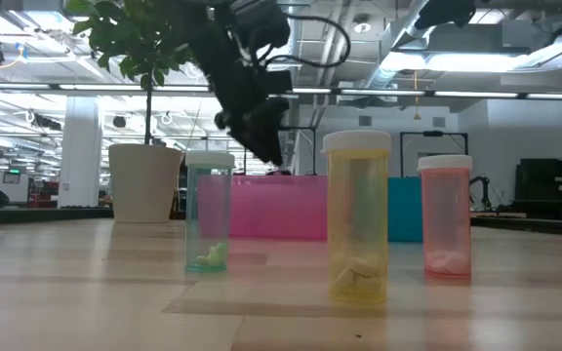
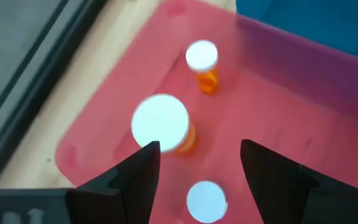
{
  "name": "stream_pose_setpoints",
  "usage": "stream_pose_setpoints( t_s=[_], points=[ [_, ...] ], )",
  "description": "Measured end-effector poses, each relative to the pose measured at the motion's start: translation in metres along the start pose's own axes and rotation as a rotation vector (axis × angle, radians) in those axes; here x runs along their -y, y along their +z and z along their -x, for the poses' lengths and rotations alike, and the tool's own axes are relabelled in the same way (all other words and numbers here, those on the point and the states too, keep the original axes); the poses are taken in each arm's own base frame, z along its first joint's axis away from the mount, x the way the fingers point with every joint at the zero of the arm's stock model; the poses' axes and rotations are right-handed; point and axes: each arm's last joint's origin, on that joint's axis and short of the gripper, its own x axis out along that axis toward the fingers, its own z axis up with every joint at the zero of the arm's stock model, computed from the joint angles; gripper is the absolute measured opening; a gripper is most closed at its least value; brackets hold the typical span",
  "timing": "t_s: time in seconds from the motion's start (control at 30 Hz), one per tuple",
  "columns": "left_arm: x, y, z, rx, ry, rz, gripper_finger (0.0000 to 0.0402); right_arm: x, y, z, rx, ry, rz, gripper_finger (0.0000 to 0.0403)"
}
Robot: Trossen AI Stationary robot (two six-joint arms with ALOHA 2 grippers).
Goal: Pick and place medicine bottles into bin by pill shape (circle, oval)
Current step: Put the big orange pill bottle into the red bin
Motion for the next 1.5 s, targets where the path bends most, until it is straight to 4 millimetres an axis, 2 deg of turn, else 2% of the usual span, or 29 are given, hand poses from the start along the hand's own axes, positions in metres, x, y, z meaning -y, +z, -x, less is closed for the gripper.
stream_pose_setpoints(
  t_s=[0.3,0.5,0.7,0.87,1.17,1.5],
  points=[
    [0.008,0.039,0.039,0.041,-0.032,-0.03,0.0217,0.0,-0.001,0.0,-0.006,0.001,0.001,0.0136],
    [0.018,0.055,0.066,0.065,-0.061,-0.046,0.0217,0.0,-0.005,0.0,-0.052,0.0,-0.036,0.0136],
    [0.043,0.072,0.097,0.175,-0.196,-0.052,0.0217,-0.002,-0.013,0.002,-0.139,0.067,-0.108,0.0136],
    [0.062,0.074,0.108,0.258,-0.256,-0.026,0.0217,-0.003,-0.02,0.005,-0.208,0.119,-0.134,0.0136],
    [0.102,0.079,0.109,0.4,-0.415,-0.091,0.0217,-0.003,-0.023,0.005,-0.246,0.127,-0.175,0.0136],
    [0.169,0.076,0.066,0.474,-0.594,-0.161,0.0217,-0.003,-0.021,0.004,-0.233,0.128,-0.174,0.0136]
  ],
)
